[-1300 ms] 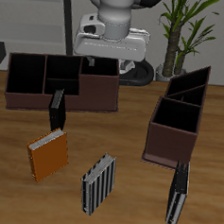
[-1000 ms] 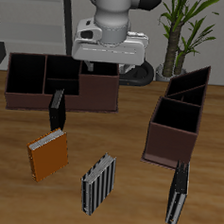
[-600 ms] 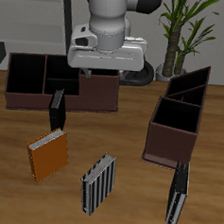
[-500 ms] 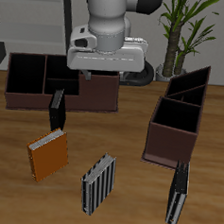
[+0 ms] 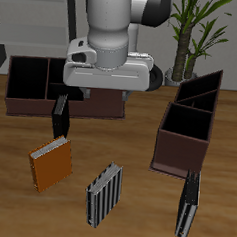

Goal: Place the right striped book into the left desk caddy's back compartment

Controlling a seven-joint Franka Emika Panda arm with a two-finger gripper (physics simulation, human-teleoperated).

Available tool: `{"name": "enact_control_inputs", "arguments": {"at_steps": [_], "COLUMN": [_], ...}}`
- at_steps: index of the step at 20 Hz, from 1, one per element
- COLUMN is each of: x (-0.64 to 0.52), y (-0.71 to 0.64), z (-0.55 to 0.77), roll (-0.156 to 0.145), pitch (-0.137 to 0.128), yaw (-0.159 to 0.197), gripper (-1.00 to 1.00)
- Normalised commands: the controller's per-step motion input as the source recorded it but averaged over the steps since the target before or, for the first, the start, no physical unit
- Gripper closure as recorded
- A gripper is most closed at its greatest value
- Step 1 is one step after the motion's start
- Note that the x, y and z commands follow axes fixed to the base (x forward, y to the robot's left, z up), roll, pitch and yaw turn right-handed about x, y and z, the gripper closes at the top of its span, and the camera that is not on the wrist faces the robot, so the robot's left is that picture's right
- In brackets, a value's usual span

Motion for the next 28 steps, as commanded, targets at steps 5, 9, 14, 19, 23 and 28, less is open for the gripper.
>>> {"name": "enact_control_inputs", "arguments": {"at_steps": [5,9,14,19,23,28], "x": [0.39,0.42,0.25,0.3,0.3,0.18], "y": [0.07,0.01,-0.01,-0.01,0.05,0.02], "z": [0.02,-0.02,0.0,-0.06,-0.13,-0.15], "roll": [0.009,-0.034,-0.012,-0.028,-0.007,-0.012], "pitch": [-0.037,-0.005,-0.011,-0.018,-0.015,-0.022], "yaw": [-0.013,-0.029,-0.044,-0.02,-0.019,-0.026], "gripper": [-1.0,-1.0,-1.0,-1.0,-1.0,-1.0]}}
